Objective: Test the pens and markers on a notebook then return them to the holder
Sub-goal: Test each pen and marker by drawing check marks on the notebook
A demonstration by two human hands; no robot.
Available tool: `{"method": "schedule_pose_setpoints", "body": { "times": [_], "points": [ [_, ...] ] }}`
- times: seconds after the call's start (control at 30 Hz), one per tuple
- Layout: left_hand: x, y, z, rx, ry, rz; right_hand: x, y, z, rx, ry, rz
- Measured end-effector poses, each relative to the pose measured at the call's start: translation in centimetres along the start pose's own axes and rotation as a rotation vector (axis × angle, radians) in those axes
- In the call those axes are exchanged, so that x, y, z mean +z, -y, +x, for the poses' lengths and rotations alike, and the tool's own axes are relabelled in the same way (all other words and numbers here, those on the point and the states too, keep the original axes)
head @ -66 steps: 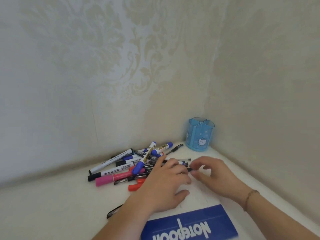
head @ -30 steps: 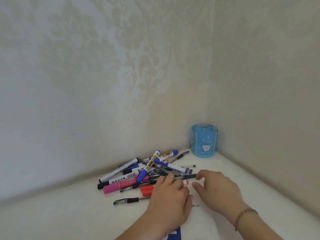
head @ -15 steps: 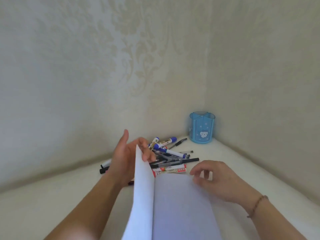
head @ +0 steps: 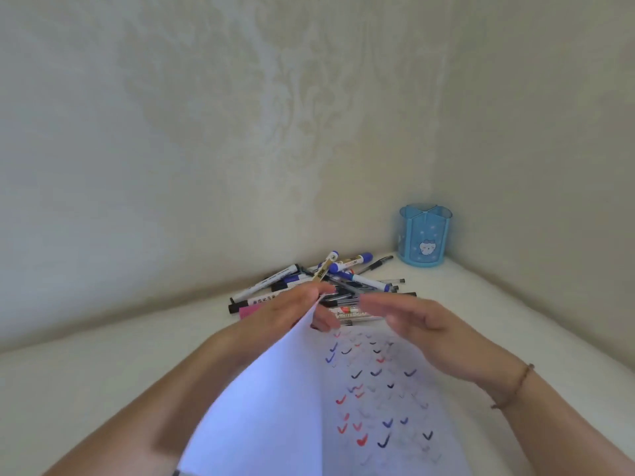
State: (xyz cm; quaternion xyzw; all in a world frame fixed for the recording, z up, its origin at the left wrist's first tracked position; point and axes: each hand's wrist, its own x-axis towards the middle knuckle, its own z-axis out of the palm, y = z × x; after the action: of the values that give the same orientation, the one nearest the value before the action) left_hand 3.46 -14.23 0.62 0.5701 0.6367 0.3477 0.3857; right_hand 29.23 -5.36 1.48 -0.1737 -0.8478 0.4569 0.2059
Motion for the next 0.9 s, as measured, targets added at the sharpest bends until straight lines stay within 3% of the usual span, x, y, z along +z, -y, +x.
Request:
{"method": "schedule_pose_setpoints", "body": {
  "times": [0.07, 0.13, 0.2, 0.27, 0.33, 0.37, 0.43, 0.47, 0.5, 0.57, 0.6, 0.67, 0.73, 0.83, 0.9],
  "points": [
    [-0.6, 0.0, -1.1, 0.110, -0.021, -0.007, -0.7, -1.1, 0.2, 0.171, -0.109, -0.524],
    [-1.9, 0.9, -2.3, 0.179, 0.011, -0.055, -0.4, -1.4, 0.3, 0.208, -0.036, -0.731],
    [-2.9, 2.2, -2.7, 0.218, -0.018, -0.007, 0.6, -0.1, 0.3, 0.163, 0.056, -0.453],
    [-3.0, 2.3, -2.8, 0.271, -0.081, 0.094, 1.8, 1.0, 0.4, 0.043, 0.278, -0.013],
    [-2.6, 1.4, -3.0, 0.335, -0.076, -0.032, 2.7, 1.1, 0.8, -0.096, 0.389, 0.405],
    [-2.5, 0.5, -3.0, 0.322, -0.028, -0.172, 2.8, 1.0, 1.0, -0.144, 0.347, 0.588],
    [-2.4, -1.0, -3.3, 0.237, 0.070, -0.315, 2.9, 1.1, 1.1, -0.112, 0.106, 0.786],
    [-2.5, -1.6, -3.5, 0.207, 0.108, -0.256, 2.6, 0.9, 1.1, -0.055, -0.081, 0.690],
    [-2.7, -2.2, -3.7, 0.190, 0.137, -0.103, 2.1, 0.8, 1.0, 0.025, -0.246, 0.384],
    [-3.5, -2.1, -3.7, 0.190, 0.102, 0.386, 1.4, 0.4, 0.7, 0.202, -0.262, -0.381],
    [-3.9, -2.0, -3.7, 0.166, 0.084, 0.642, 1.0, 0.2, 0.5, 0.271, -0.200, -0.576],
    [-4.2, -1.8, -3.9, 0.101, 0.091, 1.059, 0.6, 0.3, 0.1, 0.380, -0.088, -0.605],
    [-3.3, -1.6, -4.0, 0.256, 0.082, 1.347, 0.7, 0.6, 0.1, 0.405, 0.023, -0.637],
    [-0.9, -1.4, -3.6, 0.655, 0.038, 1.277, 1.0, 0.3, 0.4, 0.421, 0.046, -0.702],
    [1.0, -1.3, -2.9, 0.750, 0.025, 1.193, 0.2, 0.0, 0.6, 0.482, 0.015, -0.724]
  ]
}}
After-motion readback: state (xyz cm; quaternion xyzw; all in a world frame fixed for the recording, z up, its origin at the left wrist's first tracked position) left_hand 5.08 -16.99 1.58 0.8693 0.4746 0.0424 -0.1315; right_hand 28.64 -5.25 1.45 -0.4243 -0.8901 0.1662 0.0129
